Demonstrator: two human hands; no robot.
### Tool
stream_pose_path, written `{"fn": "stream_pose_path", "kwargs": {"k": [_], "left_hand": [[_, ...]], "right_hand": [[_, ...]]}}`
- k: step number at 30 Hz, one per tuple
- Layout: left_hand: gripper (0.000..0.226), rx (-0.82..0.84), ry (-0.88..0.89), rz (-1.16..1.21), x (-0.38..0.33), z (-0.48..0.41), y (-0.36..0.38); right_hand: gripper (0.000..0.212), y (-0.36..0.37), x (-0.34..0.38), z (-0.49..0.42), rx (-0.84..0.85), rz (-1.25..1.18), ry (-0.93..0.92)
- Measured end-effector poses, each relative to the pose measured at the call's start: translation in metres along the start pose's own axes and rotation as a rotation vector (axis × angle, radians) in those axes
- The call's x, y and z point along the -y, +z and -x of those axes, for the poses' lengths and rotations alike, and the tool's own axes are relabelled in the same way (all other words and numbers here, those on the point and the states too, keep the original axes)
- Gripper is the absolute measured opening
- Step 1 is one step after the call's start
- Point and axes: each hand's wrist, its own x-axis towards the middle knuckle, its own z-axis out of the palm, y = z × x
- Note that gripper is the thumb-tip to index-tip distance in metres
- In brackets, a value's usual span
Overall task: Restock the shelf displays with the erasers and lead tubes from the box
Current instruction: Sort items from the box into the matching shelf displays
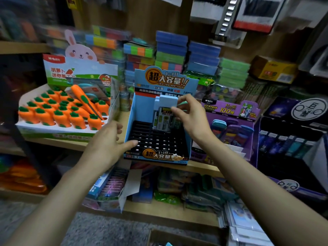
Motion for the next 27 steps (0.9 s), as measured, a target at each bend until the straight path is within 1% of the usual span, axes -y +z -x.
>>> {"fn": "stream_pose_path", "kwargs": {"k": [1, 3, 5, 10, 13, 17, 23, 27], "left_hand": [[0.066, 0.050, -0.021, -0.025, 0.002, 0.001, 0.004], [0.062, 0.093, -0.017, -0.037, 0.003, 0.002, 0.012], [0.056, 0.091, -0.018, -0.013, 0.003, 0.002, 0.017], [0.058, 0.092, -0.028, -0.029, 0.003, 0.002, 0.018], [0.056, 0.098, -0.031, -0.019, 0.002, 0.003, 0.018], [0.056, 0.094, -0.021, -0.014, 0.002, 0.004, 0.017], [0.052, 0.105, -0.012, -0.012, 0.001, 0.005, 0.016], [0.051, 0.110, -0.017, -0.029, 0.001, 0.006, 0.014]], "right_hand": [[0.013, 0.002, -0.002, 0.000, -0.001, -0.012, 0.010], [0.012, 0.003, -0.003, 0.000, -0.005, -0.039, 0.011], [0.011, 0.001, -0.003, 0.000, 0.016, -0.056, 0.003], [0.013, -0.001, -0.003, 0.003, 0.065, -0.016, -0.064], [0.013, 0.002, -0.002, 0.001, 0.038, 0.073, -0.117], [0.011, 0.006, -0.003, 0.001, 0.055, 0.124, -0.138], [0.012, 0.007, -0.008, -0.004, 0.052, 0.219, -0.100], [0.016, 0.013, -0.007, -0.008, 0.016, 0.393, -0.091]]}}
